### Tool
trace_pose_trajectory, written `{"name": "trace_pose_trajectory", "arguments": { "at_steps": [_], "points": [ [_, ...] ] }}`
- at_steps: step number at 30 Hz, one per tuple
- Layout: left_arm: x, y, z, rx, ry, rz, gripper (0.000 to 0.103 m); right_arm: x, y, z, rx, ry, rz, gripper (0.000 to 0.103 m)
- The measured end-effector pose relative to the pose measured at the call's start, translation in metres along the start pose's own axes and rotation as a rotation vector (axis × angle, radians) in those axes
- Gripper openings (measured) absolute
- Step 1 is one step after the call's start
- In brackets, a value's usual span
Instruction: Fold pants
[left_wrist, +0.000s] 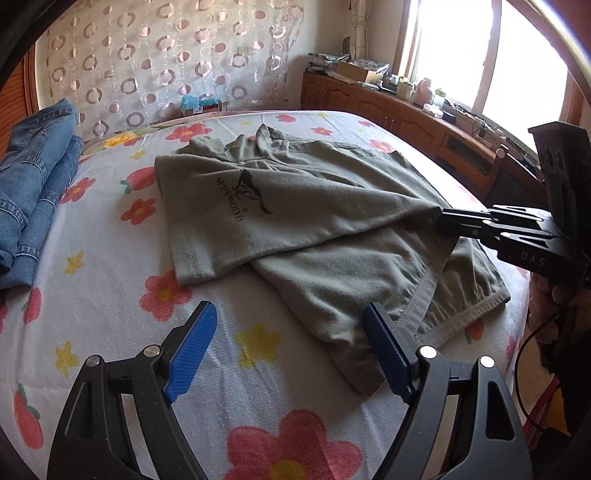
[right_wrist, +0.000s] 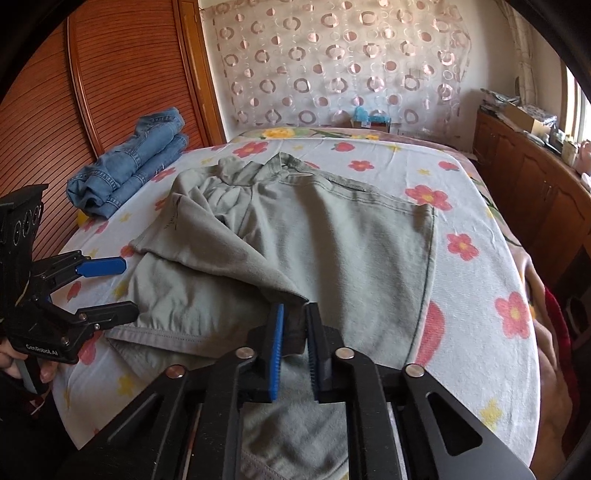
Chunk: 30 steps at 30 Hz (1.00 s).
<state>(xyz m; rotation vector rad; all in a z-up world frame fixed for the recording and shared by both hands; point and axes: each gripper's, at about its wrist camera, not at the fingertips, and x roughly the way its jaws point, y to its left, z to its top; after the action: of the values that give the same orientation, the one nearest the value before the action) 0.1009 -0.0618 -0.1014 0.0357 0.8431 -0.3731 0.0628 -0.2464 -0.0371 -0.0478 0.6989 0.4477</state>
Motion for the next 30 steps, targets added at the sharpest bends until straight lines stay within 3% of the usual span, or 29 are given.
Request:
{"name": "trace_pose_trajectory", "arguments": {
  "at_steps": [5,16,30],
  "points": [
    [-0.005,0.004,0.000,-0.026,-0.007,0.002,0.082,-0.014,0.005,0.001,0.001,-0.058,0.040,0.005],
    [-0.039,-0.003,0.008,-0.003,-0.109,-0.019,0.082,-0.071,0.020,-0.010,-0.015,-0.180,0.054,0.004],
    [-0.035,-0.011,0.008,0.007,-0.089,-0.026,0.082,-0.102,0.017,-0.033,-0.004,-0.172,0.013,0.004]
  ]
}}
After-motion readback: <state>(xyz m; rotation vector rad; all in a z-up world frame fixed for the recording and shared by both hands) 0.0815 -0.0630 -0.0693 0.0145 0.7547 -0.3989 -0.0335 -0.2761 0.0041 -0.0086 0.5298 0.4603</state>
